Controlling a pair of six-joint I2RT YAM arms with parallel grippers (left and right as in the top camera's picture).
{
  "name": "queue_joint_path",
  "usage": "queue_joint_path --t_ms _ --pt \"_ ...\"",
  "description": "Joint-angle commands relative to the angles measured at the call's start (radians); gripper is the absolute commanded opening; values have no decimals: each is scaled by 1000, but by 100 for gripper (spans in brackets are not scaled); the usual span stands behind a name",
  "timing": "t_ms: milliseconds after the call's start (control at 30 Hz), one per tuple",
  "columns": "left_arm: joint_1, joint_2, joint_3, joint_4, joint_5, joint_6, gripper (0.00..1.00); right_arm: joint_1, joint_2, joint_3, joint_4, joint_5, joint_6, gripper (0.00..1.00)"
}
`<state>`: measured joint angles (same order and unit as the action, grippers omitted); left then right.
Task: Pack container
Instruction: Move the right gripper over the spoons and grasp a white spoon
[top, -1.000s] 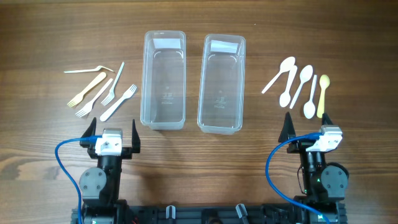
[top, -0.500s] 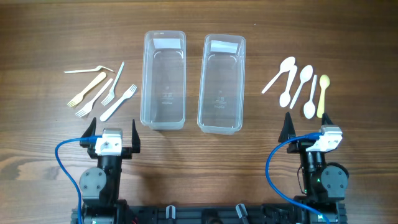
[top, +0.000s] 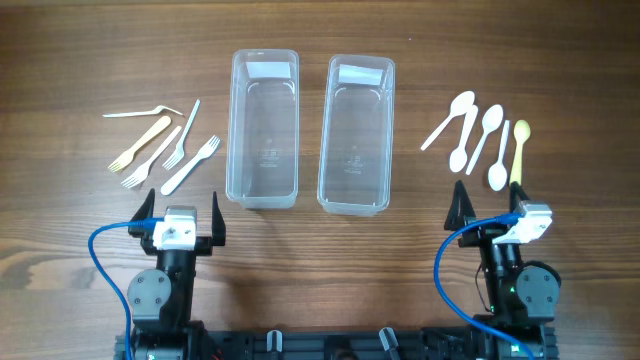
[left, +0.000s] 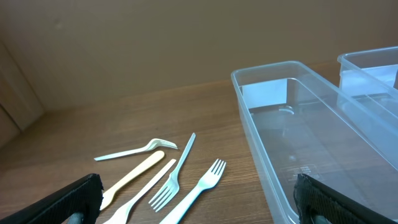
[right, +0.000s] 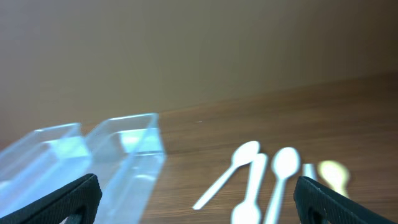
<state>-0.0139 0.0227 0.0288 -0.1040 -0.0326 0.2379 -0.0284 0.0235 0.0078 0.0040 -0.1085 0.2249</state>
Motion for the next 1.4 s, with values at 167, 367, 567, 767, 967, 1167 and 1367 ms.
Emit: queue_joint_path --t_ms 167,367,567,767,967,1167,1367 --pt "-3 5 -8 5 -10 -9 100 -4 8 106 -77 -116 100 100" --pt "-3 5 -8 5 -10 -9 100 -4 212 402 -258 -18 79 100" --pt "-3 5 -8 5 -10 -9 100 -4 589 671 -457 -18 63 100" --pt "-3 5 -8 5 -10 -9 100 -4 1033 956 -613 -21 27 100" --pt "-3 5 -8 5 -10 -9 100 -4 1250 1019 -589 -23 -51 100" --pt "-3 5 -8 5 -10 -9 100 -4 1302 1019 -502 -61 7 99" --pt "-3 5 -8 5 -10 -9 100 -3 1389 1019 -451 -28 193 100"
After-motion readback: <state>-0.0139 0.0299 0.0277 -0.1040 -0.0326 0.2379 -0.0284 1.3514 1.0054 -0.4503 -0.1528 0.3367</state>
